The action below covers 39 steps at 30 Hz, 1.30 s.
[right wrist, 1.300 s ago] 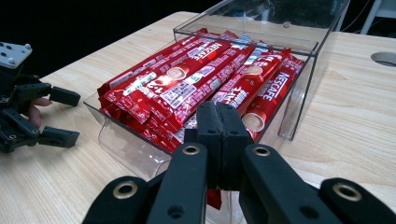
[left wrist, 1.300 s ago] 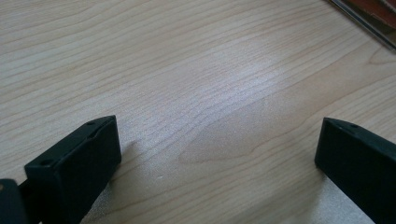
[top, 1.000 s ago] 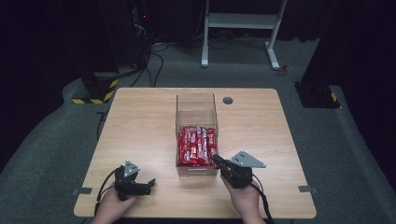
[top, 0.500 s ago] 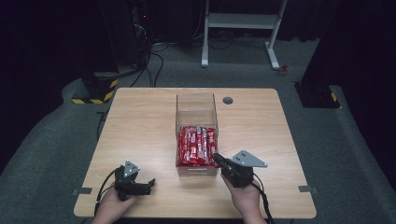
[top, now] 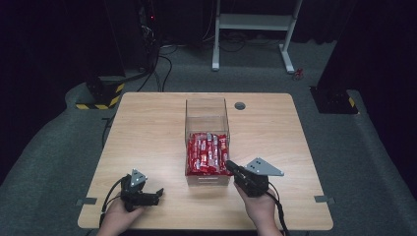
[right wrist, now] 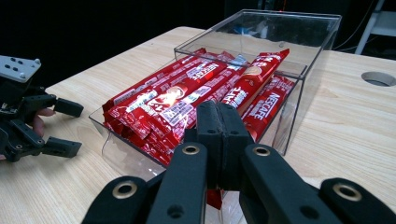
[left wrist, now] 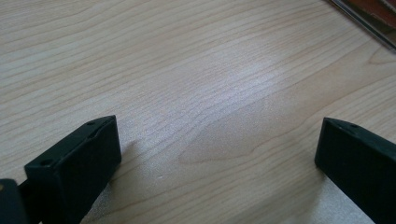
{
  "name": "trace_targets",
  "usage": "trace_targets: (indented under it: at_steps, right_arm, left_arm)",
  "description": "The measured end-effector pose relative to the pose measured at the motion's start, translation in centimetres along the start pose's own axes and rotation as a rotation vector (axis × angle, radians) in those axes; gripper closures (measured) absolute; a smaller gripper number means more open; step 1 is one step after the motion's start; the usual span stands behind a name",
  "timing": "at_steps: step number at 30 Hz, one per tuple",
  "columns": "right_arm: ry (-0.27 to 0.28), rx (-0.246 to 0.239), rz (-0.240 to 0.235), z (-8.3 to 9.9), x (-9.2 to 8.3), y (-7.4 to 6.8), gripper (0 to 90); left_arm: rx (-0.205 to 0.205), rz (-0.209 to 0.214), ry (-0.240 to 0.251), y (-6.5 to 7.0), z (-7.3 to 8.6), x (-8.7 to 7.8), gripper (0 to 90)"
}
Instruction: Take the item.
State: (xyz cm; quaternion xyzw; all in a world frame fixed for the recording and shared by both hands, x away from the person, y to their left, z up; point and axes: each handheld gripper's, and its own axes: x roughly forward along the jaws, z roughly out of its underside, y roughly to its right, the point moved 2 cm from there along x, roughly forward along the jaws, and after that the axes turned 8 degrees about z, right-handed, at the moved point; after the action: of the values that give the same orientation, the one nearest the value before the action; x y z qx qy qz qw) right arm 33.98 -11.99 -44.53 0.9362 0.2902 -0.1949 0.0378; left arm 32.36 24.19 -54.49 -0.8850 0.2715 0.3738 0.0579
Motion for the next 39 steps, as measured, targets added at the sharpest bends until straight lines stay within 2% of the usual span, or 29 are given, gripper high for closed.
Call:
trace_targets:
  at_steps: [16,39]
  right_arm:
    - [0.015,0.011,0.019,-0.2,-0.6,1.1,90.0]
    - [0.03,0.057,0.084,-0.1,-1.8,3.9,90.0]
  left_arm:
    - [0.0,0.0,0.0,0.0,0.0,0.0,0.6]
    - [0.0,0.0,0.0,0.0,0.0,0.0,0.6]
